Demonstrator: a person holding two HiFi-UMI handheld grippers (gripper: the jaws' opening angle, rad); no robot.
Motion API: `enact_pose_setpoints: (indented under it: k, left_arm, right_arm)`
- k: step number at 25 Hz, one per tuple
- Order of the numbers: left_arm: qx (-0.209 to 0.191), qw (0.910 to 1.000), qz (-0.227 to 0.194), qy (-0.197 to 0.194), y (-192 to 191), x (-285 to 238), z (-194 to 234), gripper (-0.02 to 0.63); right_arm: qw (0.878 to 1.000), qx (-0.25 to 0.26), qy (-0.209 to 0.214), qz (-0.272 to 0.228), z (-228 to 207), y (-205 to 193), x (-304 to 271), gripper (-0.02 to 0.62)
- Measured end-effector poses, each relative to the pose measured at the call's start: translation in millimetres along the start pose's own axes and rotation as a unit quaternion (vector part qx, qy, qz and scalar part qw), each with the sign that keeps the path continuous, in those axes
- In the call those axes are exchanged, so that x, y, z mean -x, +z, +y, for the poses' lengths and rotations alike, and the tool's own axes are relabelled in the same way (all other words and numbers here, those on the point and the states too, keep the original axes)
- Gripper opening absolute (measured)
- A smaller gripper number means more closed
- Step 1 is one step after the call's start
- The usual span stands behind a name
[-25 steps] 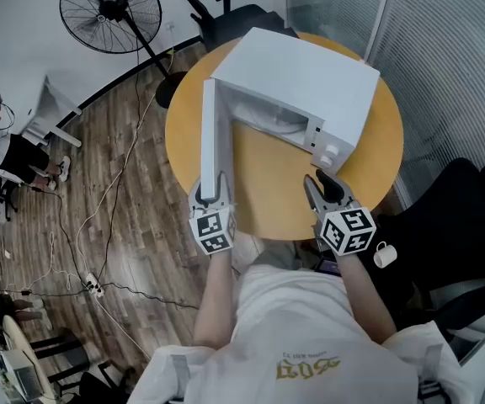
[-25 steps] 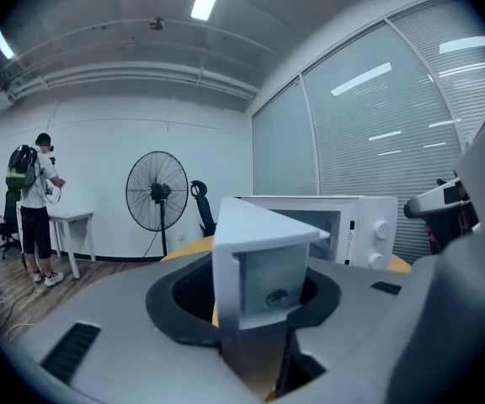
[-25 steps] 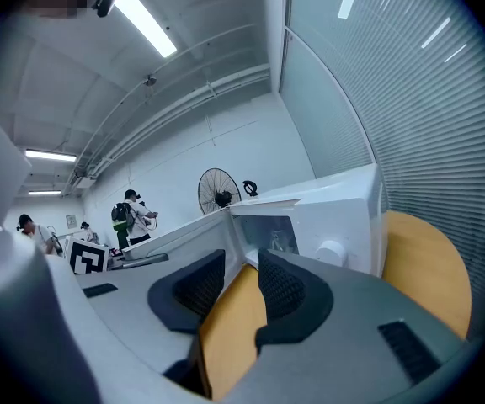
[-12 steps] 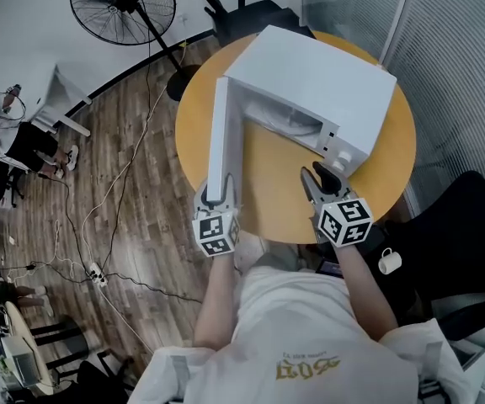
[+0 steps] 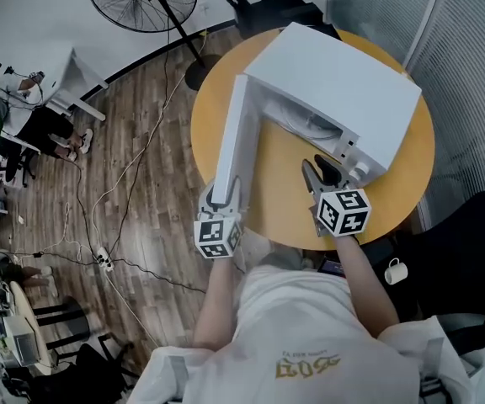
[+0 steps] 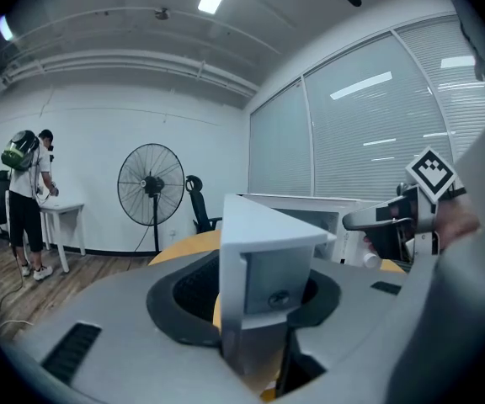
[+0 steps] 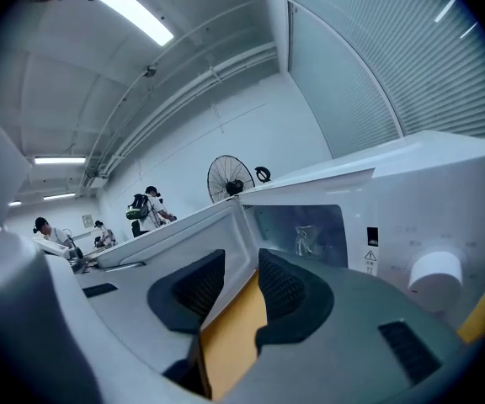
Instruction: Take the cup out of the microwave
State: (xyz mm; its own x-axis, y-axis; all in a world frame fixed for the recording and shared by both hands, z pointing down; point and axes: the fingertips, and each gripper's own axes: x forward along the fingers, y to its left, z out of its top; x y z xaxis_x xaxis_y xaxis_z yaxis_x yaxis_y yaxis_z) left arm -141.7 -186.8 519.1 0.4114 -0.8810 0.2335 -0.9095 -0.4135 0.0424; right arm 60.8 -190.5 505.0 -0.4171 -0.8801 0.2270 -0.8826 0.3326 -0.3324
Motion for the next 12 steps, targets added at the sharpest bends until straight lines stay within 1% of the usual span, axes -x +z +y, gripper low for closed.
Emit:
enact_pose_setpoints:
  k: [7,12]
  left_arm:
    - [-0.003,1.0,-0.003,-0.005,2,-1,-5,0.17]
    - [-0.003,1.0,-0.003,-0.006,5,0,-1,0.172]
  right_arm:
    - [0.999,-0.006,-0.03,0.01,-32,-4,-26,0.135]
    - [0.999,-0.007,-0.048,0.022,-45,-8,-52,0.15]
